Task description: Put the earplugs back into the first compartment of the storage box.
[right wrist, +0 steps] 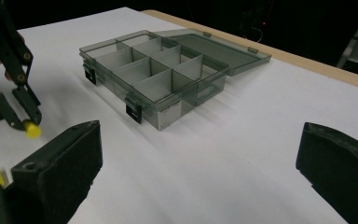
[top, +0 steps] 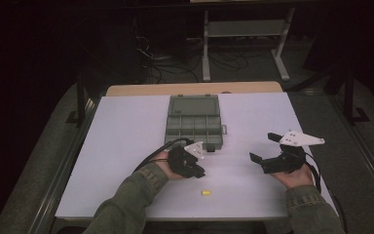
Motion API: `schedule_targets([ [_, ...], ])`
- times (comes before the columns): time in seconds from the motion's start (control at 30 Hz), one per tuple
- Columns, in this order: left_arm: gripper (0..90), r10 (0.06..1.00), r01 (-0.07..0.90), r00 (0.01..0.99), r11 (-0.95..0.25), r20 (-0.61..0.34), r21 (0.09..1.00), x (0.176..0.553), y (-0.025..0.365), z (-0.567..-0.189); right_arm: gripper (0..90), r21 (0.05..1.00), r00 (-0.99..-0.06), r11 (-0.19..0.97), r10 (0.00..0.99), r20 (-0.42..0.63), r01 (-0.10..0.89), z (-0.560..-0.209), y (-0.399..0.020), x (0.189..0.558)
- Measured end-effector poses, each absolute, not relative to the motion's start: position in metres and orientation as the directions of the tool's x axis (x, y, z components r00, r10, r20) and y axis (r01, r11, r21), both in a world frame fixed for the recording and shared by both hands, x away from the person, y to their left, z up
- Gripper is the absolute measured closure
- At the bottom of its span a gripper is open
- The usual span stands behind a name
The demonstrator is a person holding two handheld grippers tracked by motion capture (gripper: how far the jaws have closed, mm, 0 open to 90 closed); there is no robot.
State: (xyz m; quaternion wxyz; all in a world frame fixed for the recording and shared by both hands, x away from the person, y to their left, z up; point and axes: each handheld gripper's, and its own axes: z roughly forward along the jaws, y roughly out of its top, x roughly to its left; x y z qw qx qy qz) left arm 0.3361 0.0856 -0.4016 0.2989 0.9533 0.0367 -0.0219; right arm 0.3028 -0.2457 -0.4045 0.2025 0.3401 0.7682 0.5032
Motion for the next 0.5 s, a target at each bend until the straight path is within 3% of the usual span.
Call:
schedule_targets([
  [0.5, 80.6, 0.126, 0.098, 0.992, -0.799, 0.007, 0.593, 0.364, 0.112, -0.356, 0.0, 0.911, -0.688, 0.259, 0.725, 0.036, 0.321, -0.405, -0.246, 0.303],
])
